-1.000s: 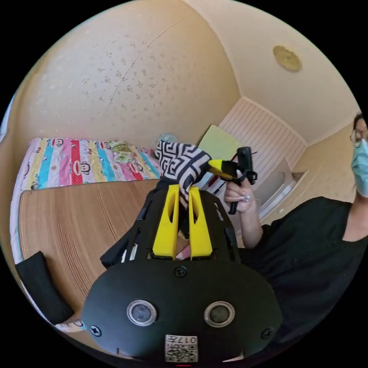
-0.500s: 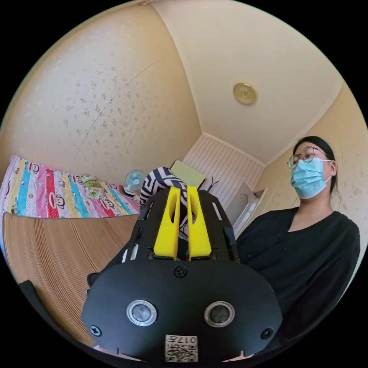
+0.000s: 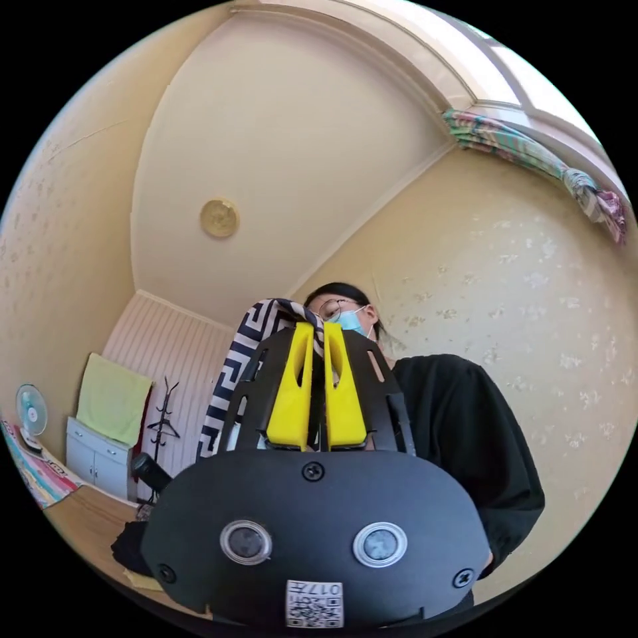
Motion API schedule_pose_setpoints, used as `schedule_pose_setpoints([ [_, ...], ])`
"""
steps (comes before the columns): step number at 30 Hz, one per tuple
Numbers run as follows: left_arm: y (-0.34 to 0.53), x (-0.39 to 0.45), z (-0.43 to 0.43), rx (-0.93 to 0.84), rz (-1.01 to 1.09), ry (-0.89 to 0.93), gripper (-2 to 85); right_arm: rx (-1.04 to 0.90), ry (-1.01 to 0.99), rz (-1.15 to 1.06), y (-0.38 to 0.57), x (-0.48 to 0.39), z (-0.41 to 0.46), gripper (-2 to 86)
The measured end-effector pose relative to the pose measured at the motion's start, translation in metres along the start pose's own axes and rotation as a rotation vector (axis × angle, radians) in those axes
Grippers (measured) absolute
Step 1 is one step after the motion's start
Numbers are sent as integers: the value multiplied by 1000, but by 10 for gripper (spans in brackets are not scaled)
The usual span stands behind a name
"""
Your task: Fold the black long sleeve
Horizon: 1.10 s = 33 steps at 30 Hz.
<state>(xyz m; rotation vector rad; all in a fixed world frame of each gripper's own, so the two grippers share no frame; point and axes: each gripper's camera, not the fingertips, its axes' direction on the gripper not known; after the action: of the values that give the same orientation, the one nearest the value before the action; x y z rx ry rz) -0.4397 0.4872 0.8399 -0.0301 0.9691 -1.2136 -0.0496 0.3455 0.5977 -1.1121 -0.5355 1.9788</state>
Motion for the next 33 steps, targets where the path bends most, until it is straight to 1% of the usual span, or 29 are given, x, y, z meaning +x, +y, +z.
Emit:
schedule_pose_setpoints([
  [3, -3, 1, 0, 3, -19, -12, 4, 49, -83, 4, 0, 17, 10, 127],
  [7, 0, -5, 0, 60, -35, 100, 3, 69, -85, 51, 0, 42, 20, 144],
  [9, 3, -9, -1, 80, -46, 127, 3, 70, -205, 52, 0, 57, 28, 145],
  [10, 5, -12, -1, 81, -59, 128, 2, 45, -293, 58, -1, 63, 37, 142],
  [13, 9, -17, -2, 69, -90, 90, 2, -85, -396, 43, 0, 65, 67, 119],
  [15, 8, -17, -7, 68, -97, 70, 1, -116, -374, 29, 4, 62, 73, 91],
  [17, 5, -10, -18, 82, -87, 24, 2, -82, -309, 19, 11, 59, 63, 60],
  [18, 4, -8, -21, 84, -86, 2, 2, -28, -261, 2, 16, 55, 50, 47],
  [19, 1, -3, -29, 83, -93, -57, 3, 2, -234, -7, 19, 52, 42, 43],
  [21, -2, 2, -40, 67, -130, -168, 4, 120, -68, -34, 29, 33, 9, 34],
  [22, -5, 4, -45, 41, -170, -261, 4, 182, 49, -51, 35, 17, -6, 31],
  [23, -8, 6, -49, 0, -213, -369, 4, 221, 118, -58, 38, 8, -13, 29],
  [24, -9, 7, -50, -22, -230, -427, 5, 318, 260, -78, 45, -13, -25, 27],
  [25, -12, 9, -50, -78, -259, -553, 4, 417, 394, -109, 52, -38, -33, 26],
  [26, -14, 9, -47, -148, -279, -678, 4, 462, 466, -126, 55, -52, -34, 25],
  [27, -15, 9, -45, -183, -291, -740, 4, 534, 608, -171, 61, -80, -32, 24],
  [28, -15, 5, -41, -251, -313, -854, 5, 590, 740, -225, 66, -107, -24, 23],
  [29, -14, 0, -36, -312, -331, -946, 5, 618, 804, -254, 68, -121, -18, 23],
  [30, -13, -4, -34, -333, -338, -975, 6, 648, 916, -308, 71, -144, -2, 23],
  [31, -11, -11, -32, -344, -349, -993, 6, 657, 968, -336, 72, -155, 7, 23],
  [33, -8, -21, -32, -314, -362, -956, 7, 715, 1151, -474, 80, -191, 48, 22],
])
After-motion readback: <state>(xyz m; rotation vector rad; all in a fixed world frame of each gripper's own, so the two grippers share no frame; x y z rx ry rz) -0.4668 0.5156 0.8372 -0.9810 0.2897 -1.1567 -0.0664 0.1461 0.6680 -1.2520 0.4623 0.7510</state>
